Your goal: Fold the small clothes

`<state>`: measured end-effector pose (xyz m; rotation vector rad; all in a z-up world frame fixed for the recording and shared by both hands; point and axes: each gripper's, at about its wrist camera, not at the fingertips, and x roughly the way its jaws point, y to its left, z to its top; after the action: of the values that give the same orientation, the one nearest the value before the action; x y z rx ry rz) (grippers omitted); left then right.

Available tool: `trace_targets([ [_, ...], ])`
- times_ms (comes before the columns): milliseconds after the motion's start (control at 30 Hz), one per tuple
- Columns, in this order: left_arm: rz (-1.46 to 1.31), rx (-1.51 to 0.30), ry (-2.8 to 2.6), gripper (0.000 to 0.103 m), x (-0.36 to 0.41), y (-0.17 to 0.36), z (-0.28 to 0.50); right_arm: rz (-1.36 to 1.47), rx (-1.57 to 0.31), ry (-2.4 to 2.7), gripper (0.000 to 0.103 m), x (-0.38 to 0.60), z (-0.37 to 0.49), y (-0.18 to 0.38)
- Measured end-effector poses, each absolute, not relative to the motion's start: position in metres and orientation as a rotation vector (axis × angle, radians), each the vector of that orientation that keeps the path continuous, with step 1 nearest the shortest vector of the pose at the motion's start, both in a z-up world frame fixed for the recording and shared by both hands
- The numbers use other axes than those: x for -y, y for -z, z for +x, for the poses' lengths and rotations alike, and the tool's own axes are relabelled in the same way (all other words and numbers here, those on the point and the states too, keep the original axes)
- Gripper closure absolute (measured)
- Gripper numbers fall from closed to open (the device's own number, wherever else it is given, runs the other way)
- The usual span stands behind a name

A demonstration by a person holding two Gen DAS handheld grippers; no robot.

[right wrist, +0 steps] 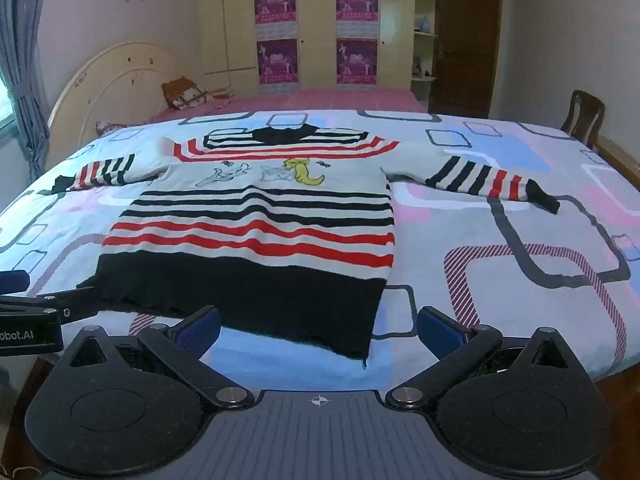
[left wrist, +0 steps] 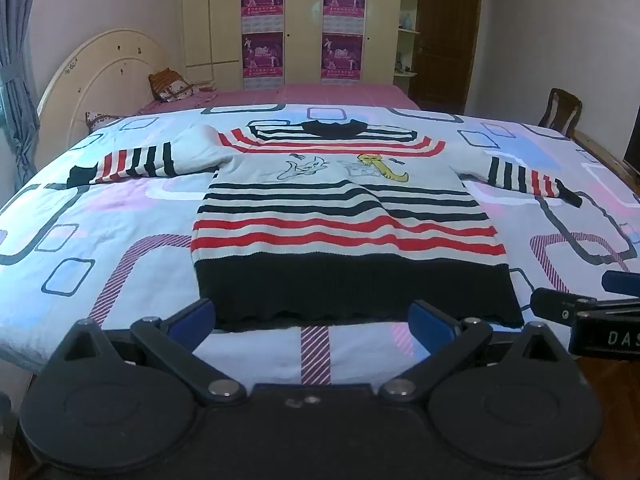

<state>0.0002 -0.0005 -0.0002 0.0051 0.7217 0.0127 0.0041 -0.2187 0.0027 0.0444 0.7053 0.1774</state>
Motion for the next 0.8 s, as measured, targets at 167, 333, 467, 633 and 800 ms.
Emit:
trace_targets([
  [167,0.004,-0.72,-0.012,0.0,0.001,0.0,0.001,0.047,-0.701,-0.18,0.0,0.222,0.005,-0.002],
  [333,0.0,-0.716,-0.011,0.0,0.001,-0.006,0.001,0.04,-0.701,-0.177,0.0,0.219,0.002,-0.006],
  [467,-0.001,-0.713,-0.011,0.0,0.002,-0.012,0.001,0.036,-0.701,-0.176,0.0,0.219,0.002,-0.008],
  [633,-0.003,-0.707,-0.009,0.0,0.001,-0.011,-0.001,0.036,-0.701,-0.177,0.0,0.22,0.003,-0.008],
  [800,-0.006,-0.702,-0.006,0.0,0.001,-0.011,-0.002,0.037,-0.7,-0.177,0.0,0.22,0.002,-0.009],
])
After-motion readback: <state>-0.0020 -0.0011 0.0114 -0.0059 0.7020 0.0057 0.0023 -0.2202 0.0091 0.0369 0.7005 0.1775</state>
